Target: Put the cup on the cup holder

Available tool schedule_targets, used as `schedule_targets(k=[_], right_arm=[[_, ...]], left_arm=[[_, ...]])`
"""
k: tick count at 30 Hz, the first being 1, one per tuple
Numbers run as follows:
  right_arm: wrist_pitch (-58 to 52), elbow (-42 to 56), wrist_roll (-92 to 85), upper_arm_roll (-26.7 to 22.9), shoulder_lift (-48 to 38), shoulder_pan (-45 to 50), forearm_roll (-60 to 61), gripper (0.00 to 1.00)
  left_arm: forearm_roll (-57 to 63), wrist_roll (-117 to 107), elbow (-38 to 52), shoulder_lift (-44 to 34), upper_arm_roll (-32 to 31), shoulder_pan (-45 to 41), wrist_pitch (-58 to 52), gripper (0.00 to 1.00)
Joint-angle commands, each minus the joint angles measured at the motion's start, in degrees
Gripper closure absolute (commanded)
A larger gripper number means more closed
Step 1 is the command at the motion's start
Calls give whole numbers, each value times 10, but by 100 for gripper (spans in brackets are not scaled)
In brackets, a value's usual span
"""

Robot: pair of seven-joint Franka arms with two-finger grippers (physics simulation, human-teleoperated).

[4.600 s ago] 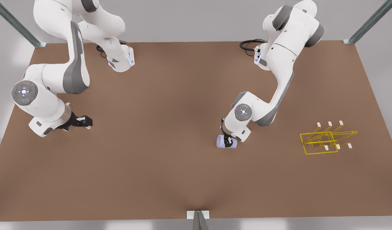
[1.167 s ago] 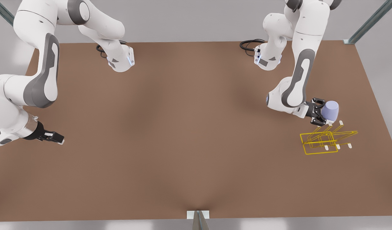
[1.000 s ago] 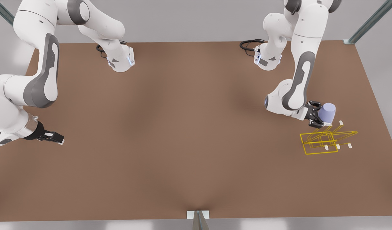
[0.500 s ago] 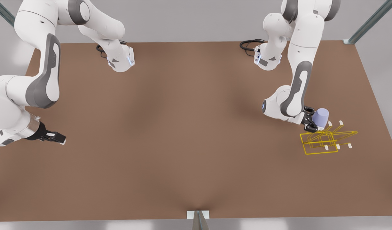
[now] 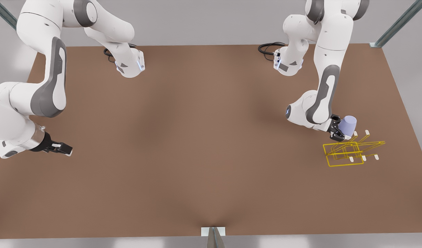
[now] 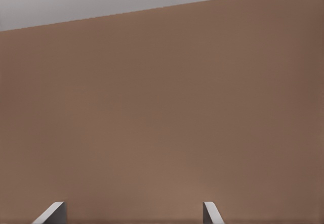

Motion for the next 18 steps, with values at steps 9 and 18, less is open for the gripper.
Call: schedule_targets(k=[9,18], right_arm=[[0,0,0,0,-1,0,-2,0],[0,0,0,0,-1,0,-2,0]], left_arm=[[10,-40,-3,-6,0,1,8,0],[-632,1114,368,-129,-23,1,-27,0]])
